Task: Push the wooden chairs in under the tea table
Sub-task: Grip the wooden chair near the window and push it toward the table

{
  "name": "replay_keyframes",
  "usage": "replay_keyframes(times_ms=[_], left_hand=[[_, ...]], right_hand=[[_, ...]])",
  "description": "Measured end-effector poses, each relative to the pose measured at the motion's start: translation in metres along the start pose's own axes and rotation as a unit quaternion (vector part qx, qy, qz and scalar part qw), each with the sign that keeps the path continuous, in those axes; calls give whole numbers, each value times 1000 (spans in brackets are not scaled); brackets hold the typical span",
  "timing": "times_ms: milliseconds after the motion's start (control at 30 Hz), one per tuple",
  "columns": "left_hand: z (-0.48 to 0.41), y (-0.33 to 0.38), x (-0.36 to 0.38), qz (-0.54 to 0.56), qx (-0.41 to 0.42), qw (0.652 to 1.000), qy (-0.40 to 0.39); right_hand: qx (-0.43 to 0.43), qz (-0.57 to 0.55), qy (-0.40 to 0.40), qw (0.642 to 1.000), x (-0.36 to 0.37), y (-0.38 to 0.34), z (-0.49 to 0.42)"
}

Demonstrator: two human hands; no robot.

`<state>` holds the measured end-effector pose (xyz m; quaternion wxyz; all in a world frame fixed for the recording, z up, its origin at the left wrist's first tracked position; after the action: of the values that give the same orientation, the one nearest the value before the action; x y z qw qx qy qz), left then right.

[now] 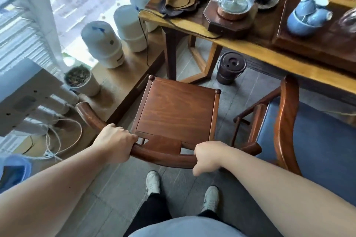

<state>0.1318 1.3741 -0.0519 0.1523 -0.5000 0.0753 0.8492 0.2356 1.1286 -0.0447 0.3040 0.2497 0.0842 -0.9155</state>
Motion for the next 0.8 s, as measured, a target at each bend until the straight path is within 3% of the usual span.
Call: replay_keyframes(times_ms=[267,667,800], left_hand=[[-5,-40,-6,2,95,995,-25],[-21,-37,-14,-64,192,977,-67],[-29,-34,-23,-69,209,974,-62]], right_hand=[[65,-46,18,997,-7,-27,-9],[137,-113,15,984,28,-35,9],[153,-120,62,979,35,-33,18]])
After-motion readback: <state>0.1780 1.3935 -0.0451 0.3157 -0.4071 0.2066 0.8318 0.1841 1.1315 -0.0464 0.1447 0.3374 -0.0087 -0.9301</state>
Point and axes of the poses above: each hand's wrist, its own z-axis away from the middle knuckle, its own x-axis out of the palm, y = z × x, the point moved 3 cm from there along -z, towards the middle knuckle, and after that the axes turned 15 degrees about x, right-handed, at the moved point
